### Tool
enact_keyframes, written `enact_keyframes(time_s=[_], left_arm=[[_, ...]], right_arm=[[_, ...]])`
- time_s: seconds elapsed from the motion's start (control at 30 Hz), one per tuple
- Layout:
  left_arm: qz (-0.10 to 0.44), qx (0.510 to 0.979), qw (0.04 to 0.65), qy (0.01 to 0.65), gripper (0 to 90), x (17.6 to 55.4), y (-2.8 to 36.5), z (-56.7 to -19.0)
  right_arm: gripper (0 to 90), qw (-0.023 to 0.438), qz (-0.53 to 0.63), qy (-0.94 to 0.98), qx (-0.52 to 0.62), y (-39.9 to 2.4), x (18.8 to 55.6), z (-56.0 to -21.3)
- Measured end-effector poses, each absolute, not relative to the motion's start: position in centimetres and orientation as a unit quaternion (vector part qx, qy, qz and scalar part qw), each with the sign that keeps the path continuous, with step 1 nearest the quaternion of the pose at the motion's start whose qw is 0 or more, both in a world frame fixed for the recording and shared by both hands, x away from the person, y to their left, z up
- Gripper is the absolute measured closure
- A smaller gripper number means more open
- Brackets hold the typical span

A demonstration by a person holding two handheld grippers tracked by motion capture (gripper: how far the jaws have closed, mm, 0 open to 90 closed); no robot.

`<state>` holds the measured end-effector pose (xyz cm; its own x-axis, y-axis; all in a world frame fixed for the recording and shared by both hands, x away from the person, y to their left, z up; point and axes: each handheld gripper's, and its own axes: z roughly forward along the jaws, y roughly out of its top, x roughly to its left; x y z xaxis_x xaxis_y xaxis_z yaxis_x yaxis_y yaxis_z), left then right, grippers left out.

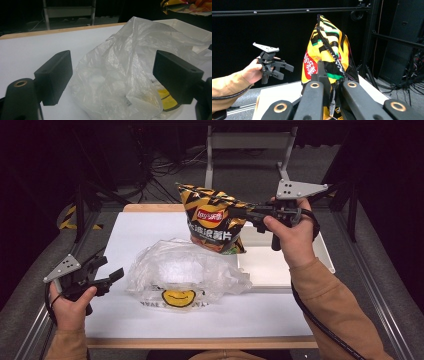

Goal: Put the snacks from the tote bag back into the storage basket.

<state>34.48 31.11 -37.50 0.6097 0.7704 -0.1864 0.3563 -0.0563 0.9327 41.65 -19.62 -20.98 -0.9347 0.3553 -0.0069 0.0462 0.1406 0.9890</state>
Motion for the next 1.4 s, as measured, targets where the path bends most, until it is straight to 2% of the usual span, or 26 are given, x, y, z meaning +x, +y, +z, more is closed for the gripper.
enact_keyframes(time_s=[0.73, 1.4], left_arm=[[0.183, 0.709, 0.546, 0.408, 16.7, 33.6, 31.2, -37.7], [0.184, 0.711, 0.536, 0.416, 16.6, 32.7, 31.4, -38.1]], right_arm=[[90.0, 0.141, 0.626, 0.75, 0.158, -25.0, 42.2, -20.7], [90.0, 0.16, 0.614, 0.749, 0.189, -30.7, 43.2, -22.2]])
